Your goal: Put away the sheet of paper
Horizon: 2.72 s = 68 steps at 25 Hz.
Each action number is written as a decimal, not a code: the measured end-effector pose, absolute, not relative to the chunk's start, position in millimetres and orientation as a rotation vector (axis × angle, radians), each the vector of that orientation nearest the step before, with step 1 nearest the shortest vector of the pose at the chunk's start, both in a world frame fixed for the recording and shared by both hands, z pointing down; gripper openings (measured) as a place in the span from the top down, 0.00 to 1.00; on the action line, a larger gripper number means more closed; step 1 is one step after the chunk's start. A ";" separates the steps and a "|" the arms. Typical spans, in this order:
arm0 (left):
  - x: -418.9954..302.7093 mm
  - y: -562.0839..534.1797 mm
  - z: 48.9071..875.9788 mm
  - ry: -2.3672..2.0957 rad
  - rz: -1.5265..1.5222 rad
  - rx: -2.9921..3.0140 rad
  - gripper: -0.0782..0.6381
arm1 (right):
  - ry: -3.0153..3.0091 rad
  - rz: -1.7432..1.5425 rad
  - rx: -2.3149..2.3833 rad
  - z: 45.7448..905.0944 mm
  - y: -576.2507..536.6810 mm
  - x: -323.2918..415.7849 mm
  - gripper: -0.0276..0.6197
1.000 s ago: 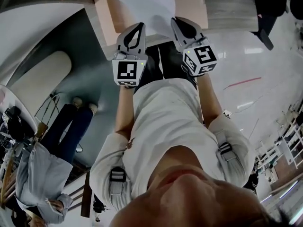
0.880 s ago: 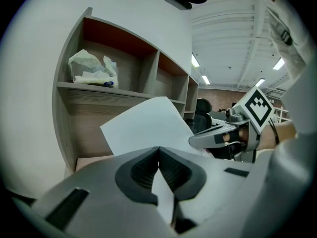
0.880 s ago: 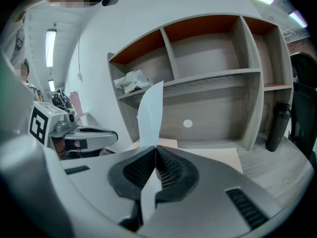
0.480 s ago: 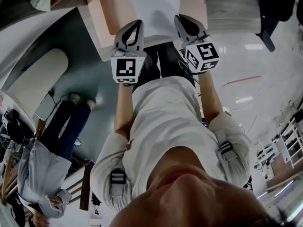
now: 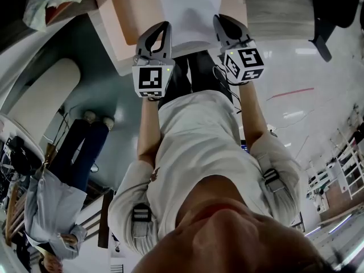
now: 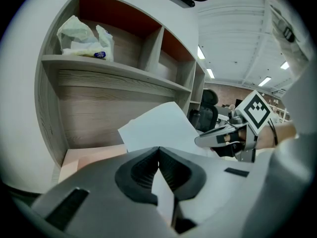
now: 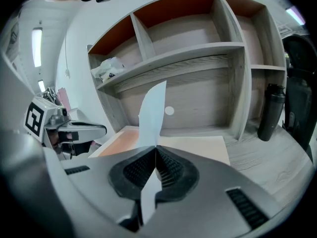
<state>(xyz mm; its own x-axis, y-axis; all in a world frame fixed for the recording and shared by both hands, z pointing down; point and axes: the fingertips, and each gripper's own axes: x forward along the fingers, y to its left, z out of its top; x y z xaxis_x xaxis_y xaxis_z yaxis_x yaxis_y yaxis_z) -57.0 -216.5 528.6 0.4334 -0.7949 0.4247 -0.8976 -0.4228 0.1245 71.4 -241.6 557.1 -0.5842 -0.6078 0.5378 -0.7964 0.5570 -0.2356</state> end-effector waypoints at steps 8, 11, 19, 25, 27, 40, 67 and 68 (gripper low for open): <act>-47.6 -228.7 543.8 -1.428 0.446 2.355 0.86 | -2.361 0.657 1.152 578.1 -258.0 81.4 0.92; -46.1 -231.7 548.3 -1.421 0.454 2.356 0.86 | -2.337 0.671 1.158 590.4 -261.6 85.5 0.92; -49.5 -234.9 555.3 -1.415 0.459 2.351 0.86 | -2.286 0.698 1.157 612.7 -260.4 88.4 0.92; -46.9 -234.1 557.2 -1.418 0.459 2.345 0.86 | -2.247 0.713 1.157 628.2 -257.6 94.7 0.92; -47.3 -233.0 560.0 -1.417 0.462 2.340 0.86 | -2.248 0.724 1.151 632.8 -258.7 91.4 0.92; -59.2 -231.1 566.4 -1.449 0.459 2.302 0.86 | -2.234 0.796 1.128 654.0 -269.7 65.3 0.92; -80.0 -229.5 572.7 -1.481 0.450 2.266 0.86 | -2.187 0.915 1.112 683.7 -279.8 25.9 0.92; -80.9 -229.4 572.8 -1.482 0.450 2.266 0.86 | -2.186 0.916 1.107 684.8 -279.2 23.7 0.92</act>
<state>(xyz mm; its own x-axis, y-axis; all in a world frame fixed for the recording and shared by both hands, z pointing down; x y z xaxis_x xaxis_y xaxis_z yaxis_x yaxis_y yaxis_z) -80.9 -229.4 572.8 0.3881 -0.7934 0.4690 -0.9202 -0.3619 0.1493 23.7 -279.2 684.8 -0.5311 -0.4837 0.6957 -0.8352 0.4371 -0.3336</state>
